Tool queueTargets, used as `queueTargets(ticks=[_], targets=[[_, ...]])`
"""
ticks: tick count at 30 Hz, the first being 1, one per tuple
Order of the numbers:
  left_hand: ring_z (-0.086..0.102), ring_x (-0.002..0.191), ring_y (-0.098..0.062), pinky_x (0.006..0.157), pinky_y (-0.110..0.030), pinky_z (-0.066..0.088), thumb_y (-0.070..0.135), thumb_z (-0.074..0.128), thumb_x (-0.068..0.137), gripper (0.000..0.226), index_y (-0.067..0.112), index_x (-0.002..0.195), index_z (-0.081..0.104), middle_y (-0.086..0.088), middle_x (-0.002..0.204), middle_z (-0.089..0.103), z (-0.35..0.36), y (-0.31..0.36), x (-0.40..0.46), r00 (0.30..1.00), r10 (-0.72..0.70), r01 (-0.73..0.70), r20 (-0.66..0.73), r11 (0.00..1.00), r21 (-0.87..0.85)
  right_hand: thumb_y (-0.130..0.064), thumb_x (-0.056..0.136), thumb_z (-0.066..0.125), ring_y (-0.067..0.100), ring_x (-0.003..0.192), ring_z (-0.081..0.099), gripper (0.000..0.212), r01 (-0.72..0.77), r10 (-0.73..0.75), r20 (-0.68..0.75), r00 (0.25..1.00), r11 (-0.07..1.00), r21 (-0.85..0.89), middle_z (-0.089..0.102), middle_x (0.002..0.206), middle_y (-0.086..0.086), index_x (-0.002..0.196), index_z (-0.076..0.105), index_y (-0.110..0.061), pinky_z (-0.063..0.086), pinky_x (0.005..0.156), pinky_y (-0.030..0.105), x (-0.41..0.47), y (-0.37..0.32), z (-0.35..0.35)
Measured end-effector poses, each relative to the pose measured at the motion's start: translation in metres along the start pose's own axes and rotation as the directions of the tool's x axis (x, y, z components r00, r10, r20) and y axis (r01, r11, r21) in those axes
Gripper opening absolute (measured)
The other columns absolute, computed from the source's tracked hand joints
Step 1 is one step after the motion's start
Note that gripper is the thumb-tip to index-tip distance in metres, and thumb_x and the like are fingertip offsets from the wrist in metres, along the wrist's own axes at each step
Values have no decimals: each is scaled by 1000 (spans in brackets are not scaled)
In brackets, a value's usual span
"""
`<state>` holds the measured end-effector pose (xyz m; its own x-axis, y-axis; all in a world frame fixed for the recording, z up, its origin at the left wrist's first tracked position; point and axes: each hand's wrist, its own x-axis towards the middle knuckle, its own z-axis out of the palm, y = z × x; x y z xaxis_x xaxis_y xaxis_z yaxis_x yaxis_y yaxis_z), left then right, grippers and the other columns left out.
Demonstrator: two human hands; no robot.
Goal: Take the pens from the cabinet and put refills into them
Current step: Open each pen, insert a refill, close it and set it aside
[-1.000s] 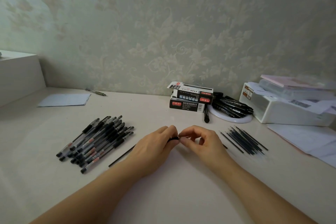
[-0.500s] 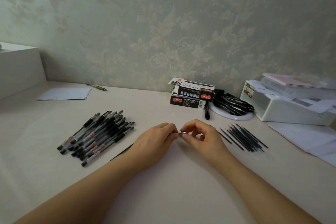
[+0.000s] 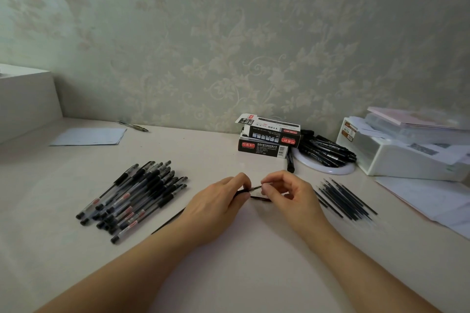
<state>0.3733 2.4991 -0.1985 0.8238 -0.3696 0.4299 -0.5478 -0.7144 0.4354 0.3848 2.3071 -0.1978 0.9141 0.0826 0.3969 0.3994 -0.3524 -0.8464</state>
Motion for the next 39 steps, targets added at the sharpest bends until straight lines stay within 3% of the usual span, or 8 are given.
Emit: queueTargets(ticks=[4, 7, 10, 27, 31, 35, 39], targets=[[48, 72, -11, 60, -33, 42, 39, 38, 100, 7, 34, 103, 43, 15, 90, 50, 0, -1, 2, 997, -35, 38, -66, 999, 35, -13, 84, 72, 4, 69, 60, 17, 52, -60, -74, 995, 992, -114, 69, 78, -14, 83, 69, -30, 47, 64, 16, -1, 1, 0], [53, 81, -12, 66, -35, 46, 37, 41, 99, 11, 33, 106, 48, 15, 96, 51, 1, -4, 2, 991, -68, 73, -119, 997, 39, -6, 81, 70, 5, 67, 57, 19, 146, -125, 91, 988, 952, -270, 66, 75, -12, 84, 72, -25, 42, 63, 10, -5, 1, 5], [52, 78, -9, 67, -34, 47, 37, 44, 98, 11, 34, 105, 52, 14, 93, 50, 1, -4, 2, 991, -63, 70, -121, 996, 52, -8, 81, 69, 9, 72, 57, 16, 247, -180, 206, 962, 896, -369, 64, 80, -6, 89, 75, -20, 41, 67, 9, -6, 3, 7], [47, 67, -9, 67, -36, 47, 35, 50, 96, 9, 33, 101, 56, 12, 90, 52, 0, -4, 1, 994, -36, 41, -103, 998, 42, -10, 83, 69, 2, 76, 56, 22, 171, -120, 167, 979, 927, -335, 59, 87, -7, 101, 74, -21, 42, 70, 9, -6, 0, 7], [48, 69, -5, 65, -32, 47, 36, 49, 96, 8, 35, 101, 56, 14, 88, 51, 0, -3, 1, 993, -12, 14, -114, 1000, 19, -27, 86, 72, 4, 68, 56, 8, 42, -32, 59, 998, 983, -181, 69, 83, -11, 95, 72, -28, 43, 64, 12, -3, -3, 5], [48, 71, -6, 66, -34, 48, 38, 48, 96, 10, 34, 102, 55, 14, 88, 51, 0, 1, 1, 995, 27, -27, -93, 1000, 6, -21, 87, 72, 14, 75, 65, 6, -1, 6, 97, 995, 999, -52, 73, 81, -7, 84, 73, -25, 50, 70, 29, -2, -6, 3], [52, 76, -8, 71, -35, 48, 35, 45, 98, 12, 31, 102, 55, 14, 92, 54, -5, 2, 1, 994, 24, -25, -104, 1000, -12, -17, 89, 69, 2, 69, 64, 9, -98, 104, -32, 994, 983, 154, 74, 80, -5, 84, 71, -23, 49, 63, 13, 3, -3, -2]])
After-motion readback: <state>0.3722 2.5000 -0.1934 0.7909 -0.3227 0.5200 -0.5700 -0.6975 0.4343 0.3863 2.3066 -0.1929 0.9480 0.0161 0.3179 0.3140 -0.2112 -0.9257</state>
